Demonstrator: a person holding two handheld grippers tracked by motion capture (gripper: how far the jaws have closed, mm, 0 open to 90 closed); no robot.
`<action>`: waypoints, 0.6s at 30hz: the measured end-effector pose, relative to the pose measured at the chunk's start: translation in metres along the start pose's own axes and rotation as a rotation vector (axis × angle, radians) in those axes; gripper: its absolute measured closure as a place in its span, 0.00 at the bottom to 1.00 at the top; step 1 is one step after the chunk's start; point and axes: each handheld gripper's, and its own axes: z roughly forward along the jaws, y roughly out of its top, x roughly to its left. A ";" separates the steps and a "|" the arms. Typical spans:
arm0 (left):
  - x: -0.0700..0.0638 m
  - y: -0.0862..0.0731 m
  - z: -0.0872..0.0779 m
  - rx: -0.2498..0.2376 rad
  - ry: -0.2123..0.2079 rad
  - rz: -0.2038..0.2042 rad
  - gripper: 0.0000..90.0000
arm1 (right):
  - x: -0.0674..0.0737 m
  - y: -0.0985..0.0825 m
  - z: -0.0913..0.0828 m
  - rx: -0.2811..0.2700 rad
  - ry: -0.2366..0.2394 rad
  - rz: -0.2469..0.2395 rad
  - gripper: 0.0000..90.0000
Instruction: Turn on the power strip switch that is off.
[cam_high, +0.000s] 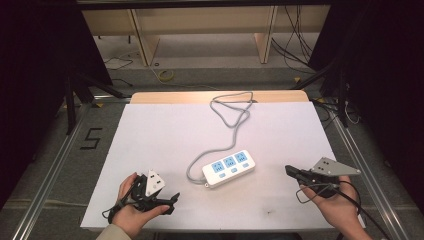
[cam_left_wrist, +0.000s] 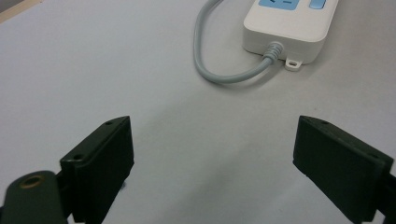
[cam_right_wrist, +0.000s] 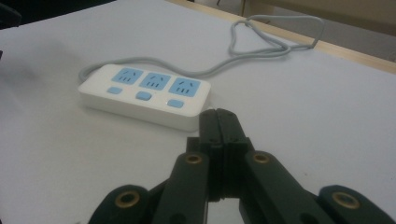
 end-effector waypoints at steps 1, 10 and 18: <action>0.000 0.000 0.000 0.000 0.000 0.001 0.13 | 0.000 0.000 0.000 0.001 0.000 0.001 1.00; 0.000 0.000 0.000 -0.005 0.003 -0.004 0.13 | 0.001 0.002 0.002 0.005 0.005 0.002 1.00; 0.000 0.000 0.001 -0.006 0.004 -0.004 0.13 | 0.001 0.006 0.005 0.003 0.011 -0.002 1.00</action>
